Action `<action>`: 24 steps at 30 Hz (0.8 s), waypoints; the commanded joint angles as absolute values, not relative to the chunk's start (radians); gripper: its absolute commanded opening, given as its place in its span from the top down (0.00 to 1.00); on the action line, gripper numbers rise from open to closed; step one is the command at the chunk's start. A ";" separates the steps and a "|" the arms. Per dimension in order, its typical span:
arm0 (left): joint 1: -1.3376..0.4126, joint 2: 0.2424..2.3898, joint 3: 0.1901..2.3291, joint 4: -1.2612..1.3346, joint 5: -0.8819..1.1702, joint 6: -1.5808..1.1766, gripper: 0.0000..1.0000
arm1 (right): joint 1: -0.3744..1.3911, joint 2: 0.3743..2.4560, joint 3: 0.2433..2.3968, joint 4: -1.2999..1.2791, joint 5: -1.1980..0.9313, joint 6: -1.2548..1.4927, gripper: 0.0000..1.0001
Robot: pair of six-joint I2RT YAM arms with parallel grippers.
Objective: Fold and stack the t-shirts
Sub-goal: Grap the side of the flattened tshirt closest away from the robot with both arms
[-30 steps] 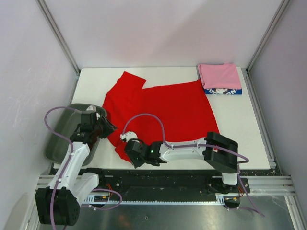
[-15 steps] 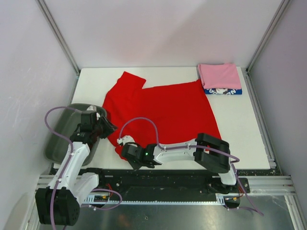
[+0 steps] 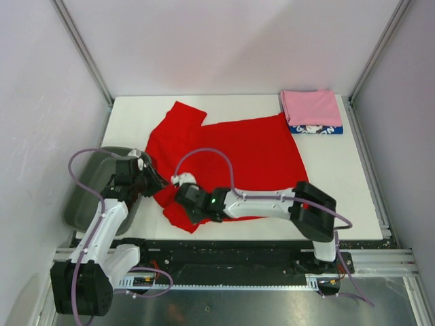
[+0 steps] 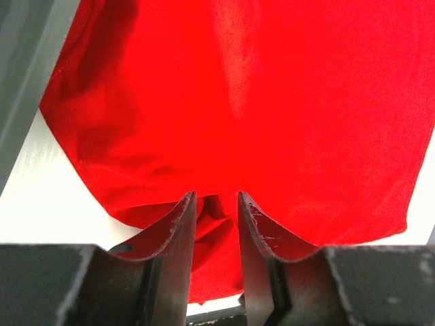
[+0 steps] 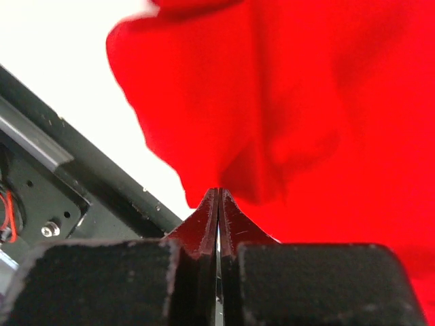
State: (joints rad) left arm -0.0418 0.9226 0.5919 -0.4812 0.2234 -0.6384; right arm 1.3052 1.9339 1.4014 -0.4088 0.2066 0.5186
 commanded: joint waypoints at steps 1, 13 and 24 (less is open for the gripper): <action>-0.045 0.935 0.610 -0.465 0.275 -0.578 0.65 | 1.214 1.793 1.434 -0.433 0.200 0.490 1.00; -0.046 0.962 0.613 -0.455 0.276 -0.571 0.65 | 1.328 1.885 1.433 -0.376 0.100 0.447 0.91; -0.045 0.972 0.609 -0.446 0.279 -0.569 0.64 | 1.357 1.983 1.433 -0.336 0.131 0.429 0.75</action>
State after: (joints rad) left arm -0.0418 0.9691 0.5919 -0.4797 0.2661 -0.5999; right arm 1.3571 1.9583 1.4124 -0.3717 0.0948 0.4488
